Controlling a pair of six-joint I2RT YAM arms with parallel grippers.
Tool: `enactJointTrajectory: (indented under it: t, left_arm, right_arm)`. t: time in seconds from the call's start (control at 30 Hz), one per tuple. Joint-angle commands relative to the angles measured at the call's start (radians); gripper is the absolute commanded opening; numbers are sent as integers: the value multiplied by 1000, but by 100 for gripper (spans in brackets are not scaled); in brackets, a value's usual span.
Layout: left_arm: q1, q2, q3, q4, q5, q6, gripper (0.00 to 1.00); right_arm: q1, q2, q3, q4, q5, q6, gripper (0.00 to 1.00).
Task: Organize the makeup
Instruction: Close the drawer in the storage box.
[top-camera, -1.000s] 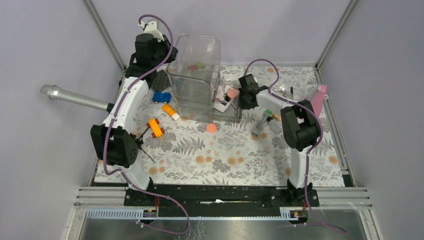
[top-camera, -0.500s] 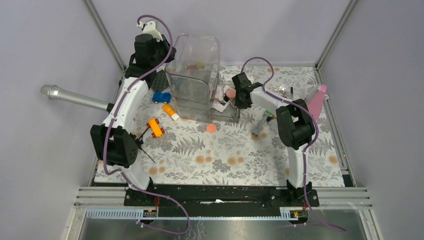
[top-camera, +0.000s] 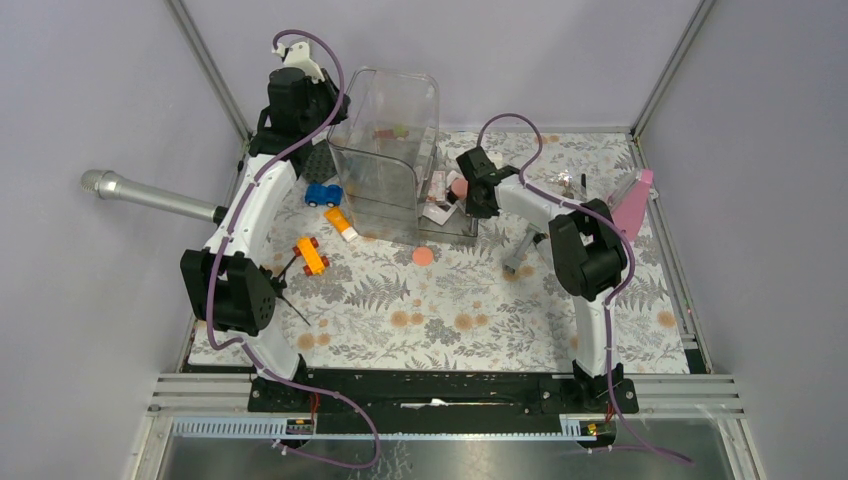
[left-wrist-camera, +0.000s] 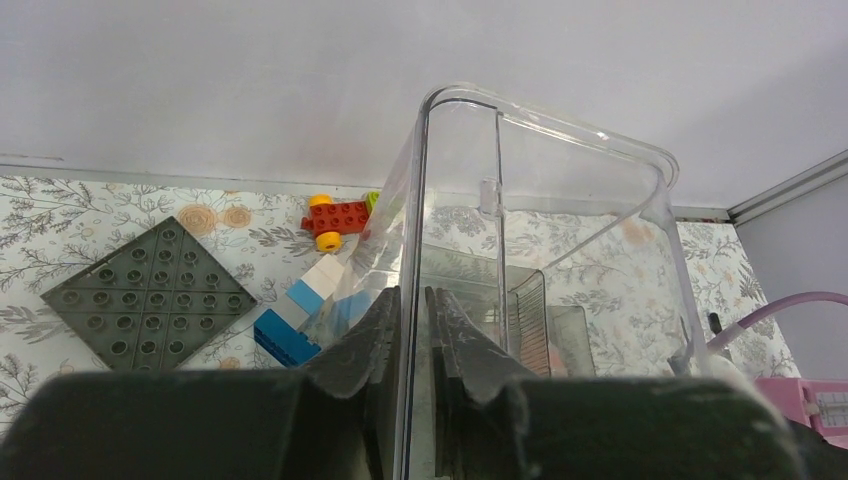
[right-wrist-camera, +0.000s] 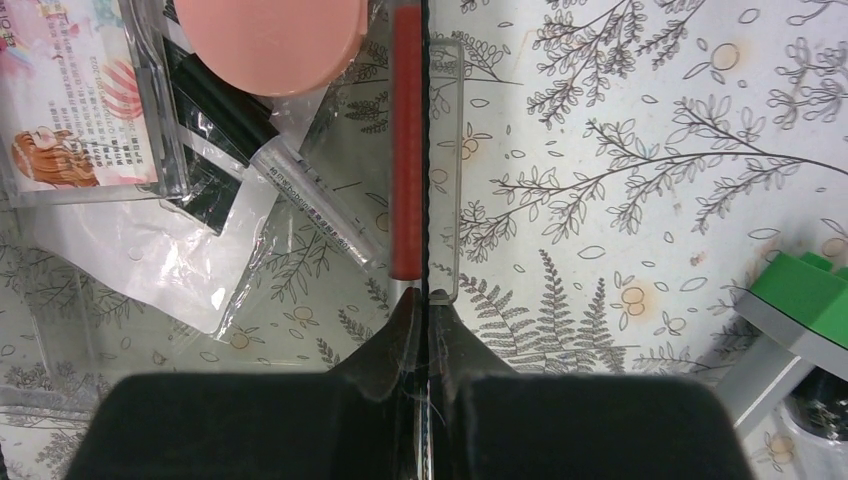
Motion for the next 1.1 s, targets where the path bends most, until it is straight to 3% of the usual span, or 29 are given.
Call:
enactJointTrajectory:
  t: [0.0,0.43,0.73,1.07]
  left_arm:
    - [-15,-2,-33,-80,18,13,2]
    - [-15,-7,-36,-81,5,15,2]
    - [-17,-1,-34,-81,18,11,0]
    - [-26,1,-36,-82,19,13,0]
  right_arm:
    - [35,-78,83,10,59,-6,0]
    - [36,-94,68,-9,86,-5,0]
    - [41,-109,49,45,-58,60,0]
    - [58,-130,43,74,-105,117,0]
